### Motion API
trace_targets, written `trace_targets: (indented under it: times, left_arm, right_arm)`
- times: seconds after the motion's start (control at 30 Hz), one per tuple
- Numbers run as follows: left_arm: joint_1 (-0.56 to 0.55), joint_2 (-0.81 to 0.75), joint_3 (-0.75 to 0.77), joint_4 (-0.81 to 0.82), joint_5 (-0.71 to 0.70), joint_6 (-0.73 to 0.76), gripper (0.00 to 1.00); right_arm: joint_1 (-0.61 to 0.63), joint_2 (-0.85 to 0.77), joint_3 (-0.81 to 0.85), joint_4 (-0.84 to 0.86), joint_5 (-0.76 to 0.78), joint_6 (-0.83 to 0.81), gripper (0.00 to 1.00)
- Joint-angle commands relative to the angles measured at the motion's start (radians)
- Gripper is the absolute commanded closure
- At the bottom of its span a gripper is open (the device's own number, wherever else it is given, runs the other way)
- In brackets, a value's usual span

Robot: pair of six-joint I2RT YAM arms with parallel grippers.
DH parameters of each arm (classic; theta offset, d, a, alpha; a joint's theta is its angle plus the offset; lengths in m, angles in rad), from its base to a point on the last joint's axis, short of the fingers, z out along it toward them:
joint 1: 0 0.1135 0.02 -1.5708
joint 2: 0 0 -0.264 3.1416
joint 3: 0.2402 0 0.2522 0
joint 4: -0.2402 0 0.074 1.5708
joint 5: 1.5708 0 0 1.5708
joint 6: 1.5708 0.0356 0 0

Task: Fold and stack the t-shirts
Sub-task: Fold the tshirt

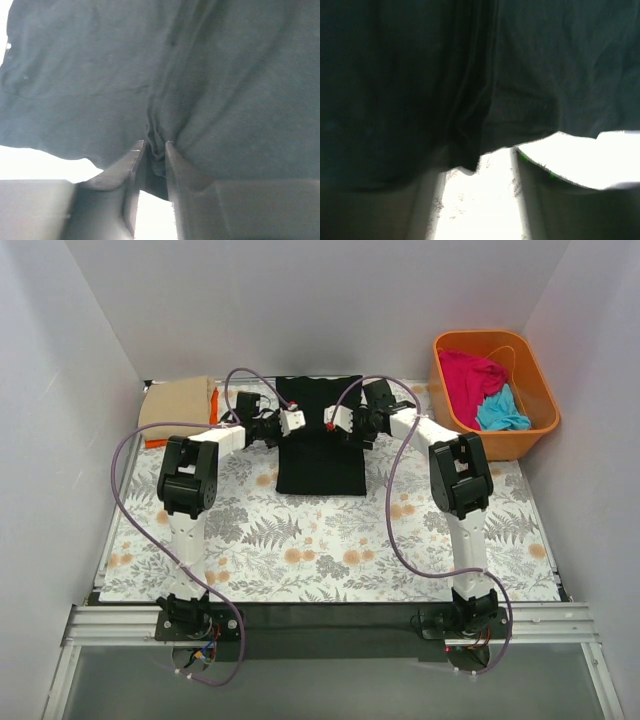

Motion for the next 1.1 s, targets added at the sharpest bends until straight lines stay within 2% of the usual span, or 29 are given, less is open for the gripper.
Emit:
trace_targets:
  times: [0.0,0.03,0.13,0.23,0.3,0.43,0.5,0.57,0.7,1.07]
  left_arm:
    - [0.013,-0.037,0.017,0.033,-0.044,-0.076,0.68]
    - [0.015,-0.064,0.008,0.036,-0.041,-0.093,0.63]
    - [0.018,-0.138,-0.038,0.045,-0.018,-0.194,0.54]
    - [0.022,-0.279,-0.119,0.032,0.022,-0.264,0.51]
    - [0.022,-0.383,-0.161,-0.028,0.049,-0.253,0.51]
    - [0.015,-0.552,-0.351,-0.111,0.094,-0.171,0.51]
    - [-0.019,-0.621,-0.469,-0.125,0.053,-0.11,0.51]
    - [-0.05,-0.646,-0.55,-0.123,0.014,-0.056,0.53]
    - [-0.093,-0.653,-0.615,-0.104,-0.024,-0.004,0.53]
    - [-0.111,-0.587,-0.678,-0.012,-0.037,0.103,0.53]
  right_arm:
    - [0.0,0.008,0.094,0.057,0.011,0.052,0.28]
    - [-0.001,0.004,0.106,0.06,0.011,0.071,0.2]
    - [-0.006,-0.068,0.087,0.057,0.007,0.111,0.19]
    - [-0.006,-0.223,-0.031,0.049,-0.025,0.118,0.19]
    - [-0.007,-0.334,-0.121,0.023,-0.045,0.111,0.22]
    - [-0.003,-0.455,-0.267,-0.07,-0.082,0.083,0.32]
    - [0.011,-0.501,-0.337,-0.087,-0.084,0.059,0.35]
    - [0.026,-0.523,-0.429,-0.087,-0.069,0.042,0.36]
    - [0.083,-0.527,-0.531,-0.069,-0.033,0.019,0.36]
    - [0.157,-0.48,-0.68,0.115,0.034,0.003,0.33]
